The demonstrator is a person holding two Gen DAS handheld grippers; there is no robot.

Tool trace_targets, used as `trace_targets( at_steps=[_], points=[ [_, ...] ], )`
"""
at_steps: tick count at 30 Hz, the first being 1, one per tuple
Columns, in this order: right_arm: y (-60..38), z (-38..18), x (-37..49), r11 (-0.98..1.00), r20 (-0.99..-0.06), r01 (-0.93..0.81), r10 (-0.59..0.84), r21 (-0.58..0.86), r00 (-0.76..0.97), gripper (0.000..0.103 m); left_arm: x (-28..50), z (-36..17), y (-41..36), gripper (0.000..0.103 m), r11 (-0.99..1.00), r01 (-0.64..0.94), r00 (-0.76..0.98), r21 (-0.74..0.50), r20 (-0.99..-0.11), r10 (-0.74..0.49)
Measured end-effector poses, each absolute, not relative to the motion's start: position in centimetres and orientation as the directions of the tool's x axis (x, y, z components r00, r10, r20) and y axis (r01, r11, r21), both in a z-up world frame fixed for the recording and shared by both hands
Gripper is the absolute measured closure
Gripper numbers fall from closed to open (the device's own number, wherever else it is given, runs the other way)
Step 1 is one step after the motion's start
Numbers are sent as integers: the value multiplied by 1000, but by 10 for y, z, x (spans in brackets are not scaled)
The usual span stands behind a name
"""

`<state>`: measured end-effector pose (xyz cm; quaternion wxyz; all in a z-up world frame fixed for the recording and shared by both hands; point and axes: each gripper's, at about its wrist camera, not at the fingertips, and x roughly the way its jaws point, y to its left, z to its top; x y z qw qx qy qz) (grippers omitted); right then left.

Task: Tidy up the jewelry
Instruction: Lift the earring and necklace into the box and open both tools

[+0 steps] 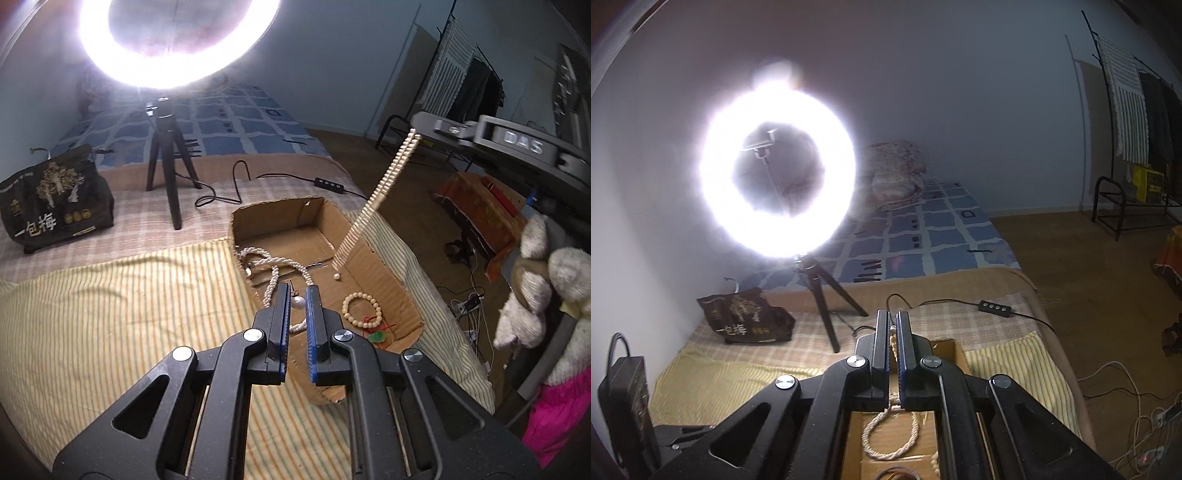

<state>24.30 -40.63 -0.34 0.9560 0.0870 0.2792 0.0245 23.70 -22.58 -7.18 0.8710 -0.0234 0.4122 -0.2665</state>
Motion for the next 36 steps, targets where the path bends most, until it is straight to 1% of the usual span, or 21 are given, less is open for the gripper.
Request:
trace_targets(
  at_steps=[8, 22, 27, 28, 30, 32, 33, 34, 35, 36],
  points=[
    [-423, -31, 266, 982, -559, 24, 85, 186, 825, 103, 238, -79, -255, 97, 855, 472, 531, -214, -706, -469],
    [-441, -56, 283, 977, -583, 55, 78, 206, 808, 103, 243, -94, -271, 97, 853, 485, 518, -193, -723, -457],
    [-442, -69, 287, 972, -611, 37, 117, 233, 783, 100, 241, -95, -275, 97, 846, 501, 520, -181, -718, -462],
    [-442, -71, 288, 972, -617, 40, 115, 231, 778, 98, 240, -95, -276, 97, 845, 505, 522, -177, -717, -462],
    [-440, -76, 289, 974, -634, 49, 106, 222, 766, 69, 240, -95, -277, 97, 844, 507, 520, -172, -720, -460],
    [-439, -80, 290, 975, -648, 51, 105, 218, 754, 66, 239, -95, -276, 95, 844, 509, 518, -172, -721, -460],
    [-438, -82, 291, 976, -658, 53, 102, 211, 746, 64, 239, -95, -277, 87, 844, 509, 519, -171, -721, -459],
    [-437, -84, 292, 977, -664, 57, 96, 204, 741, 61, 238, -94, -276, 75, 844, 509, 523, -168, -719, -458],
    [-437, -85, 292, 978, -670, 63, 87, 197, 738, 50, 237, -94, -275, 70, 845, 509, 529, -165, -715, -458],
    [-436, -86, 292, 979, -675, 75, 73, 187, 735, 40, 236, -93, -274, 69, 846, 509, 533, -161, -712, -456]
  ],
)
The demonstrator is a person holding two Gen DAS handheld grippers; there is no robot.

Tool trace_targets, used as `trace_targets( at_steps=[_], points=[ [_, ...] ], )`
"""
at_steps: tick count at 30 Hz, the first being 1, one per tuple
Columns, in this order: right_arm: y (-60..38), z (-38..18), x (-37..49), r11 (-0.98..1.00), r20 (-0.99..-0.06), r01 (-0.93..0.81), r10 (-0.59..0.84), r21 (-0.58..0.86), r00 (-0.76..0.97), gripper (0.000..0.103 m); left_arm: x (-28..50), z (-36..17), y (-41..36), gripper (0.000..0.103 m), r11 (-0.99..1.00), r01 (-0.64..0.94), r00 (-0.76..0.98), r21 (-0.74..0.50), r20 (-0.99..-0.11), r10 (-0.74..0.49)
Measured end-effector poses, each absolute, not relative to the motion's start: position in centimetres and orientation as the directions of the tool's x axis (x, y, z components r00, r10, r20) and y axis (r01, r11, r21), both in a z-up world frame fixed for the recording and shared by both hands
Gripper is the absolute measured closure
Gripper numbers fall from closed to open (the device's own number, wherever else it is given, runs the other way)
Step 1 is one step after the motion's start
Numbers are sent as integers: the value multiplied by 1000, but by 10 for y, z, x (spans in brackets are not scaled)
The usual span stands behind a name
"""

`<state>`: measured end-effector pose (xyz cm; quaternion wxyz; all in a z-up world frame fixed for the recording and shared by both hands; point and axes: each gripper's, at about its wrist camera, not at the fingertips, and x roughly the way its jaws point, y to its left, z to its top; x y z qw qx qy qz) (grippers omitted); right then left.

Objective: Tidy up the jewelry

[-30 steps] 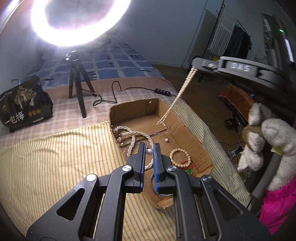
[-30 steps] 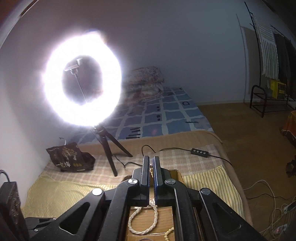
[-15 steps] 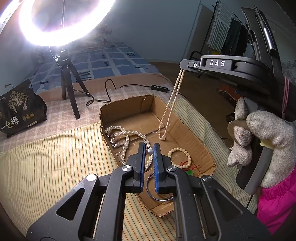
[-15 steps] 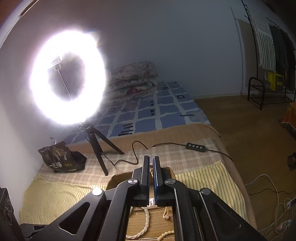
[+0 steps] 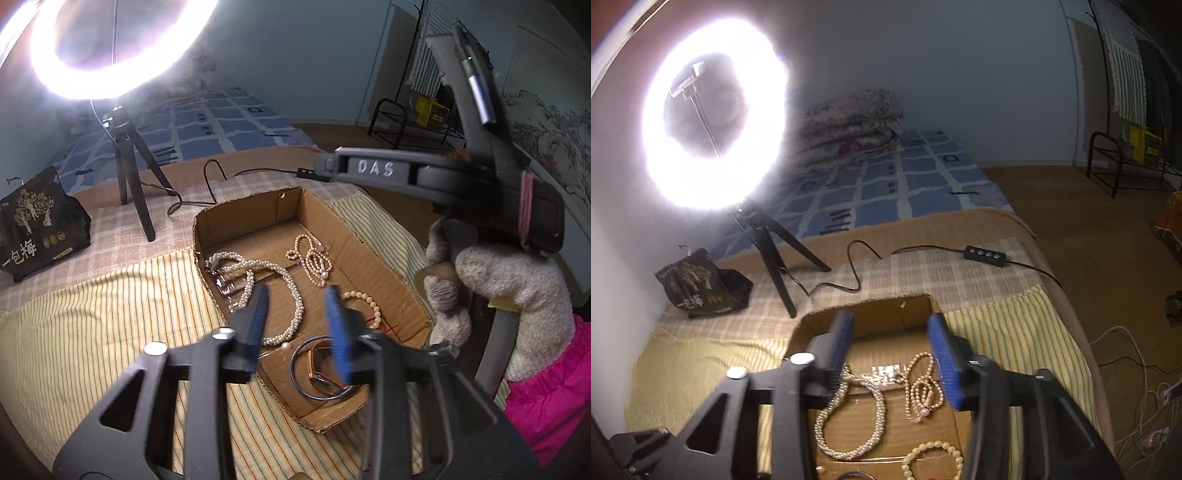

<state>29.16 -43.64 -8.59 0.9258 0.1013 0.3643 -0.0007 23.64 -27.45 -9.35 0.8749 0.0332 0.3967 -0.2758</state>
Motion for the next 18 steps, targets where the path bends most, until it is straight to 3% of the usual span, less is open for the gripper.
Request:
trace_targets(
  at_steps=[5, 7, 9, 15, 18],
  points=[
    [-435, -89, 290, 981, -689, 103, 41, 166, 723, 22, 235, -93, -273, 68, 847, 510, 534, -150, -717, -448],
    [-434, -90, 290, 982, -699, 115, 20, 146, 715, 14, 233, -93, -272, 50, 848, 509, 534, -148, -718, -446],
    [-434, -91, 289, 983, -703, 125, 3, 131, 711, 12, 231, -91, -271, 43, 850, 507, 545, -141, -712, -443],
    [-434, -86, 284, 980, -707, 162, -35, 113, 706, 0, 224, -86, -265, 40, 853, 506, 557, -126, -708, -435],
    [-432, -82, 281, 981, -709, 172, -55, 94, 703, 0, 220, -84, -261, 33, 854, 508, 566, -112, -704, -429]
  ],
)
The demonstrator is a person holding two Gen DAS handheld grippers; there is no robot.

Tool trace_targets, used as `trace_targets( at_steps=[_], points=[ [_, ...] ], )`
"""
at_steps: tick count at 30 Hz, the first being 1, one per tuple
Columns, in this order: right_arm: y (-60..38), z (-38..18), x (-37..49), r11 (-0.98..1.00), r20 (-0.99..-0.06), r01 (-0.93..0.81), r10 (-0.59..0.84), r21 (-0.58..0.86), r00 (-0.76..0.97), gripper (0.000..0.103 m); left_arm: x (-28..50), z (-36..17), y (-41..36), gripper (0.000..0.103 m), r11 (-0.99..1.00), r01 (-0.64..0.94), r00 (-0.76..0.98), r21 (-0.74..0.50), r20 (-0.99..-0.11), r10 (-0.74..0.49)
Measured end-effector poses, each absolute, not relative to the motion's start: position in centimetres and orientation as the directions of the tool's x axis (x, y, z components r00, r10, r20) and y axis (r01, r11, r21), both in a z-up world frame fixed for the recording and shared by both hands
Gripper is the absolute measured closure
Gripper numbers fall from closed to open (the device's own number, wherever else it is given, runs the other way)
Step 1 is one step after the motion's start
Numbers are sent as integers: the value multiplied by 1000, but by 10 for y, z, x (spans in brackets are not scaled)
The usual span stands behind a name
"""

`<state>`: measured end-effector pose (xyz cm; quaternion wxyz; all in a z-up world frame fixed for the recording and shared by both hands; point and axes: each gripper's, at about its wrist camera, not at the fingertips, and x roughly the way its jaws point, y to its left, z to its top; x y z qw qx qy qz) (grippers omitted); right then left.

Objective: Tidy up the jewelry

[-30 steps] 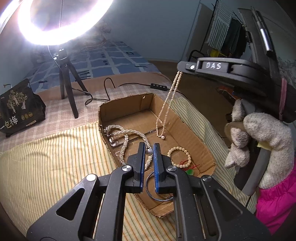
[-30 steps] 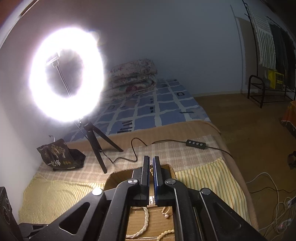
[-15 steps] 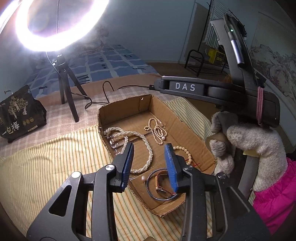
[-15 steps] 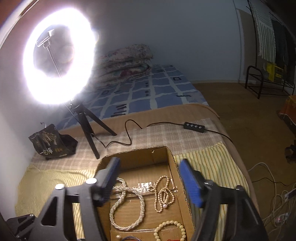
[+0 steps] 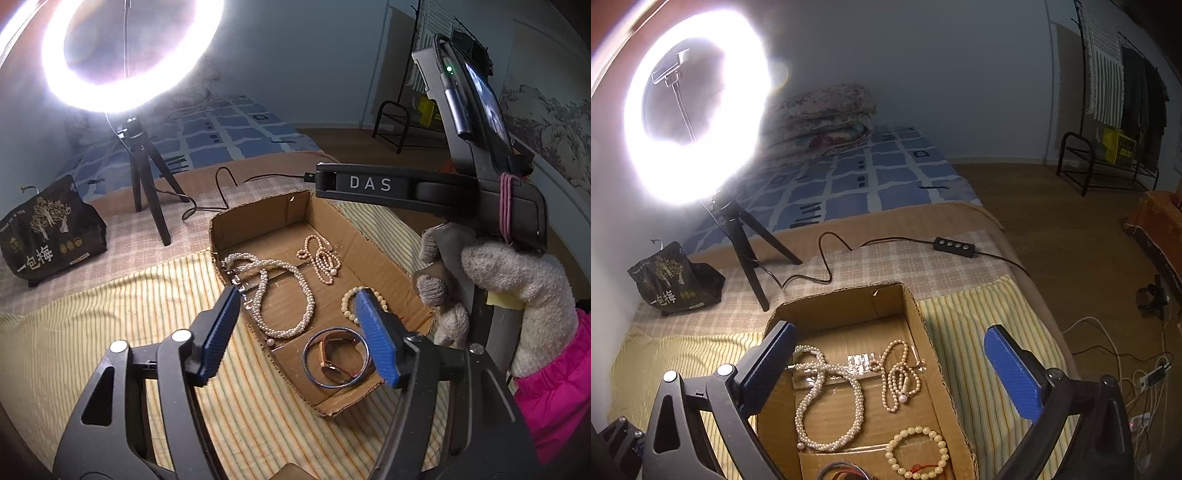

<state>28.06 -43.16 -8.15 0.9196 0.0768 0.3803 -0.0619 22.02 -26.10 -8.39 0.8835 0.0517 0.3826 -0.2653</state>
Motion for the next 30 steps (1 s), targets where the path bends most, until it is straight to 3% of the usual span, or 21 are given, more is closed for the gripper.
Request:
trace_targets(
  at_steps=[3, 21, 30],
  points=[
    [-429, -77, 278, 981, -716, 182, -79, 68, 694, 0, 219, -81, -254, 28, 858, 501, 576, -109, -699, -425],
    [-406, -25, 224, 982, -661, 186, -120, 30, 741, 0, 180, -45, -211, 26, 867, 492, 640, -83, -640, -425],
    [-392, -7, 181, 981, -626, 194, -142, 16, 767, 0, 149, -24, -187, 19, 869, 489, 678, -69, -597, -429]
  ],
)
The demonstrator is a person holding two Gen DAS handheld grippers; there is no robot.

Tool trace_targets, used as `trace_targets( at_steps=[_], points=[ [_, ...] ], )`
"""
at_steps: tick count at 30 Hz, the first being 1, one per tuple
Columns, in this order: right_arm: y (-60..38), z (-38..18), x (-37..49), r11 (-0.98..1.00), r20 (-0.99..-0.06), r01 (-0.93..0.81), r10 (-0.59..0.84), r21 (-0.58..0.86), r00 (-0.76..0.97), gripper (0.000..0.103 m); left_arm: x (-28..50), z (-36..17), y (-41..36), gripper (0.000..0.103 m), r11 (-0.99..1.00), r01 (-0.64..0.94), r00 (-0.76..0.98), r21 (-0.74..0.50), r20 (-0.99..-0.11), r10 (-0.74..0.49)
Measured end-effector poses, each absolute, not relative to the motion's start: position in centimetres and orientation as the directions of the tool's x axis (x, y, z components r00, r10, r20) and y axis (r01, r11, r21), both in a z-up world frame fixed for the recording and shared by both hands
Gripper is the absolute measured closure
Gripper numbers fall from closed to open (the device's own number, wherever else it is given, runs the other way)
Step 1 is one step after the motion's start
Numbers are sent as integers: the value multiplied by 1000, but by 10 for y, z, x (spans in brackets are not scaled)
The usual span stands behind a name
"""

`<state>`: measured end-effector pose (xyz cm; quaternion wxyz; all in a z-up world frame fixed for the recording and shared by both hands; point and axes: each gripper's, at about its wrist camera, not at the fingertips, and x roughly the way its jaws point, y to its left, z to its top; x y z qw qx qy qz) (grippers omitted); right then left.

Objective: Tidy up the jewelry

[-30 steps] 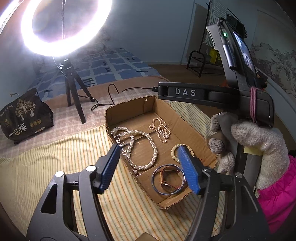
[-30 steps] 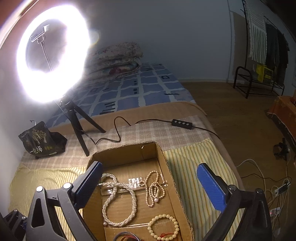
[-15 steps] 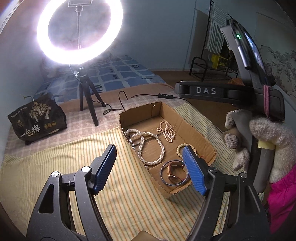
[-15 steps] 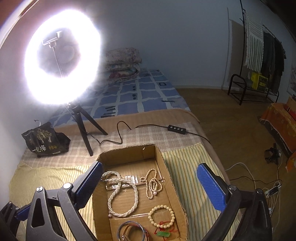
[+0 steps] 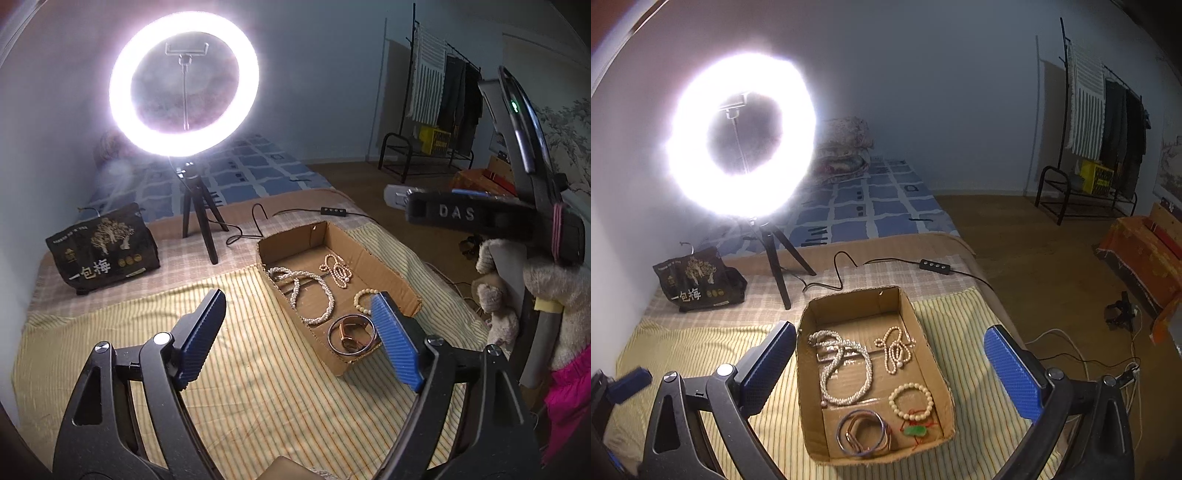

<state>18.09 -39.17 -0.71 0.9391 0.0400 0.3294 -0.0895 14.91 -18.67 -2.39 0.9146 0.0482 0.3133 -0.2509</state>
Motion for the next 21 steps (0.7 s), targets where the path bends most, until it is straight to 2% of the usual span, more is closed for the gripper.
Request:
trace_targets(
  at_steps=[5, 9, 21],
  points=[
    [-379, -1, 157, 981, -605, 195, -156, -2, 781, 0, 133, -14, -173, 18, 873, 483, 695, -66, -577, -428],
    [-367, 4, 135, 980, -582, 198, -181, -35, 792, 0, 124, -8, -163, 9, 879, 474, 717, -52, -557, -419],
    [-343, 12, 81, 975, -500, 218, -214, -50, 839, 0, 98, -5, -150, 6, 884, 467, 742, 21, -552, -380]
  ],
)
